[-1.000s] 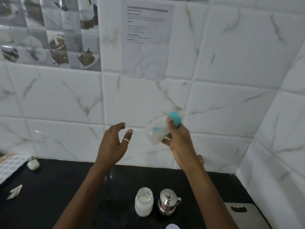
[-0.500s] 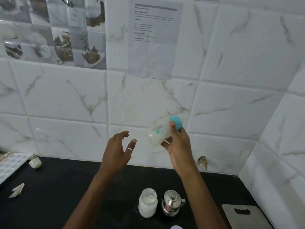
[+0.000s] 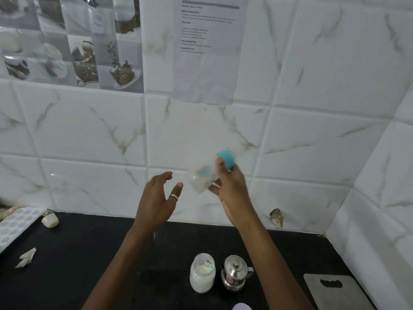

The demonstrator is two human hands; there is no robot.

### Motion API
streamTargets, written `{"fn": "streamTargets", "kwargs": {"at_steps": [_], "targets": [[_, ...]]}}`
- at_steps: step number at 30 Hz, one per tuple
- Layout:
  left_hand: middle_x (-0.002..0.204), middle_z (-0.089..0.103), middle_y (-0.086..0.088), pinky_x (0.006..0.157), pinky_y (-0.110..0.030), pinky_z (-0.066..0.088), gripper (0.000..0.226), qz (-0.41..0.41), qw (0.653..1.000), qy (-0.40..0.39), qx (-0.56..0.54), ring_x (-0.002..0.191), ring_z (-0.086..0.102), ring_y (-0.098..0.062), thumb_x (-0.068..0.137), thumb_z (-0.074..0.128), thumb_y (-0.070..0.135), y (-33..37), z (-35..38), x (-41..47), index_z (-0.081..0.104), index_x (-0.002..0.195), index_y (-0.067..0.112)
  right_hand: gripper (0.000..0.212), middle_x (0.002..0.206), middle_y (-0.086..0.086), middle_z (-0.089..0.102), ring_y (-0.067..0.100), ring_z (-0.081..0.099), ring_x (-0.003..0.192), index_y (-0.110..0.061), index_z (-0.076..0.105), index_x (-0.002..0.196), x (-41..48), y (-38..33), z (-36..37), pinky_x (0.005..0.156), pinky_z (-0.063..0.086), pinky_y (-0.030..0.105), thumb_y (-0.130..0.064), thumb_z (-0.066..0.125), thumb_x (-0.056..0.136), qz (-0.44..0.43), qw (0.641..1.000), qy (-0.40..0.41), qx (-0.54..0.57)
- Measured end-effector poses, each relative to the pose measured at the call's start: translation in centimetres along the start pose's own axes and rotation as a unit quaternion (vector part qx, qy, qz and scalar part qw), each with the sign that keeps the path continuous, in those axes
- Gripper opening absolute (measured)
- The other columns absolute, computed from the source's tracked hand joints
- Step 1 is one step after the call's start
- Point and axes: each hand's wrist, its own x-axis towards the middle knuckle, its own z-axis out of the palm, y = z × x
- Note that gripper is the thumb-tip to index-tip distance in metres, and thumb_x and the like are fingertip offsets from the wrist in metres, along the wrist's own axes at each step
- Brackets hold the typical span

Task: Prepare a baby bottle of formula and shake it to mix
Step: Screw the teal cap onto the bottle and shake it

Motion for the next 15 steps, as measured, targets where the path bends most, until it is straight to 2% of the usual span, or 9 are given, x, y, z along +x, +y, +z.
{"fn": "streamTargets", "kwargs": {"at_steps": [2, 4, 6, 7, 9, 11, 12, 13, 15], "targets": [[0.139, 0.057, -0.001, 0.1, -0.027, 0.037, 0.051, 0.002, 1.0, -0.004, 0.006, 0.129, 0.052, -0.019, 0.096, 0.061, 0.038, 0.2, 0.1, 0.3, 0.05, 0.14, 0.015, 0.066, 0.128, 0.005, 0.065, 0.023, 0.068, 0.116, -0.023, 0.053, 0.136, 0.0, 0.5, 0.1, 0.091, 0.061, 0.041, -0.056, 0.066, 0.079, 0.008, 0.997, -0.037, -0.074], [0.138, 0.057, 0.001, 0.099, -0.026, 0.037, 0.051, 0.004, 1.0, 0.0, 0.003, 0.129, 0.052, -0.018, 0.097, 0.058, 0.043, 0.3, 0.1, 0.4, 0.05, 0.139, 0.016, 0.065, 0.13, 0.008, 0.066, 0.024, 0.069, 0.117, -0.018, 0.054, 0.137, 0.7, 0.0, -0.4, 0.092, 0.06, 0.043, -0.052, 0.068, 0.083, -0.003, 0.999, -0.006, 0.034], [0.138, 0.057, 0.002, 0.099, -0.026, 0.037, 0.052, 0.005, 1.0, 0.005, 0.001, 0.129, 0.051, -0.017, 0.097, 0.056, 0.047, 0.2, -0.1, 0.6, 0.05, 0.139, 0.017, 0.052, 0.126, 0.008, 0.07, 0.023, 0.072, 0.113, -0.014, 0.056, 0.134, 1.6, -0.6, -1.0, 0.09, 0.06, 0.042, -0.045, 0.064, 0.092, -0.009, 0.98, 0.053, 0.189], [0.138, 0.057, 0.002, 0.1, -0.026, 0.037, 0.053, 0.005, 1.0, 0.007, 0.003, 0.129, 0.052, -0.017, 0.097, 0.055, 0.047, 0.1, -0.1, 0.6, 0.049, 0.139, 0.017, 0.048, 0.124, 0.008, 0.072, 0.022, 0.073, 0.111, -0.014, 0.056, 0.134, 1.9, -0.6, -1.0, 0.091, 0.06, 0.042, -0.043, 0.062, 0.096, -0.015, 0.974, 0.07, 0.213], [0.138, 0.057, 0.001, 0.1, -0.027, 0.038, 0.053, 0.004, 1.0, 0.009, 0.008, 0.129, 0.052, -0.018, 0.097, 0.056, 0.047, 0.0, -0.2, 0.8, 0.049, 0.14, 0.016, 0.053, 0.125, 0.008, 0.071, 0.022, 0.073, 0.111, -0.014, 0.054, 0.135, 1.9, -0.4, -0.5, 0.094, 0.059, 0.044, -0.046, 0.062, 0.094, -0.012, 0.989, 0.057, 0.134], [0.138, 0.058, -0.001, 0.1, -0.029, 0.039, 0.052, 0.007, 1.0, 0.007, 0.01, 0.128, 0.053, -0.019, 0.097, 0.057, 0.045, 0.1, -0.2, 1.1, 0.049, 0.14, 0.016, 0.064, 0.127, 0.008, 0.068, 0.023, 0.071, 0.113, -0.016, 0.053, 0.136, 1.5, 0.2, 0.2, 0.096, 0.059, 0.046, -0.053, 0.065, 0.085, 0.008, 1.0, -0.009, -0.016], [0.137, 0.058, -0.001, 0.1, -0.03, 0.04, 0.052, 0.009, 1.0, 0.007, 0.009, 0.127, 0.054, -0.019, 0.096, 0.058, 0.044, 0.1, -0.2, 1.2, 0.049, 0.14, 0.016, 0.064, 0.127, 0.007, 0.067, 0.024, 0.07, 0.114, -0.018, 0.053, 0.136, 1.5, 0.4, 0.1, 0.096, 0.059, 0.046, -0.055, 0.066, 0.085, 0.009, 0.998, -0.028, -0.05], [0.137, 0.058, -0.001, 0.1, -0.03, 0.04, 0.052, 0.011, 1.0, 0.007, 0.008, 0.127, 0.054, -0.019, 0.096, 0.058, 0.044, 0.1, -0.2, 1.3, 0.049, 0.139, 0.016, 0.061, 0.127, 0.006, 0.067, 0.024, 0.07, 0.114, -0.018, 0.054, 0.135, 1.9, 0.2, -0.1, 0.095, 0.059, 0.046, -0.054, 0.067, 0.087, 0.001, 0.999, -0.022, -0.041], [0.136, 0.058, 0.001, 0.1, -0.029, 0.039, 0.052, 0.011, 1.0, 0.007, 0.002, 0.127, 0.053, -0.018, 0.097, 0.057, 0.045, 0.1, -0.2, 1.4, 0.049, 0.139, 0.017, 0.05, 0.127, 0.007, 0.068, 0.023, 0.071, 0.113, -0.016, 0.055, 0.134, 2.5, -0.5, -0.5, 0.094, 0.06, 0.045, -0.046, 0.065, 0.095, -0.009, 0.996, 0.02, 0.088]]}}
